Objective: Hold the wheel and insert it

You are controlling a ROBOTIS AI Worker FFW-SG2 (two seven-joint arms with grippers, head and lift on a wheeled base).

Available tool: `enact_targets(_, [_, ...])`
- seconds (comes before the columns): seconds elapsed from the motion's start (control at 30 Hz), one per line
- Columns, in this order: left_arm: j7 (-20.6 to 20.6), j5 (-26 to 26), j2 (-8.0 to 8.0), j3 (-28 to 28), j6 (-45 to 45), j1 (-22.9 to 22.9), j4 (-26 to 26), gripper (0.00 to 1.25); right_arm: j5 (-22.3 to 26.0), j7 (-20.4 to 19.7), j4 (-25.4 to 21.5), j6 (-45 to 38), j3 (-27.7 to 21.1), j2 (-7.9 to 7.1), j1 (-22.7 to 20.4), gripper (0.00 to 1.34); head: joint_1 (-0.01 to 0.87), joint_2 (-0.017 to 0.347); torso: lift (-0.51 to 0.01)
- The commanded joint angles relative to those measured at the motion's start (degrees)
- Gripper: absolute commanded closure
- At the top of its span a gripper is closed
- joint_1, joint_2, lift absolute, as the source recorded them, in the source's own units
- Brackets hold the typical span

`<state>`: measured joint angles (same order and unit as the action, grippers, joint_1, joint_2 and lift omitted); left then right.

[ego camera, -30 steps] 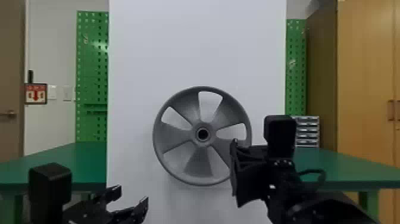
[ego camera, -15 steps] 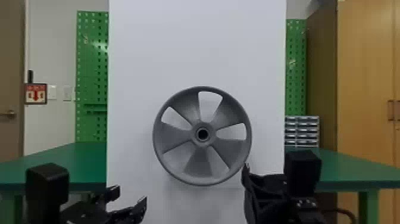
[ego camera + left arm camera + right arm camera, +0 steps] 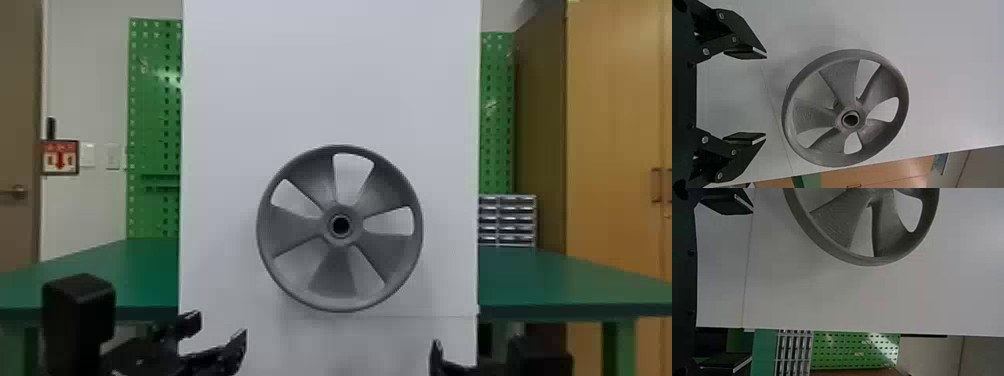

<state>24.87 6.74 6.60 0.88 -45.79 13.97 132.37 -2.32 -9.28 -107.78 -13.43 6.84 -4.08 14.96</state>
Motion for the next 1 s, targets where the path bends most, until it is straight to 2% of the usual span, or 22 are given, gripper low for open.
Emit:
enact_targets(0.0, [0.0, 0.0, -0.1, 0.3, 0.0, -0.3, 0.0, 0.51, 0.2, 0.1, 1.6, 2.8, -0.6, -0.14, -3.4, 0.0, 0.0, 0.0, -0.499])
enact_targets(0.13, [0.0, 0.1, -0.1, 0.6, 0.2, -0.4, 0.1, 0.51, 0.4, 0.1, 3.0, 4.6, -1.2, -0.14, -6.1, 0.0, 0.0, 0.0, -0.499])
enact_targets(0.43, [0.0, 0.6, -0.19, 1.1, 0.5, -0.8, 0.1, 0.51, 0.9, 0.7, 7.3, 9.3, -1.2, -1.19, -10.5, 0.01, 0.0, 0.0, -0.499])
enact_targets(0.97, [0.0, 0.8, -0.1, 1.7, 0.7, -1.1, 0.2, 0.51, 2.7, 2.0, 13.6, 14.7, -2.4, -1.46, -13.6, 0.07, 0.0, 0.0, -0.499])
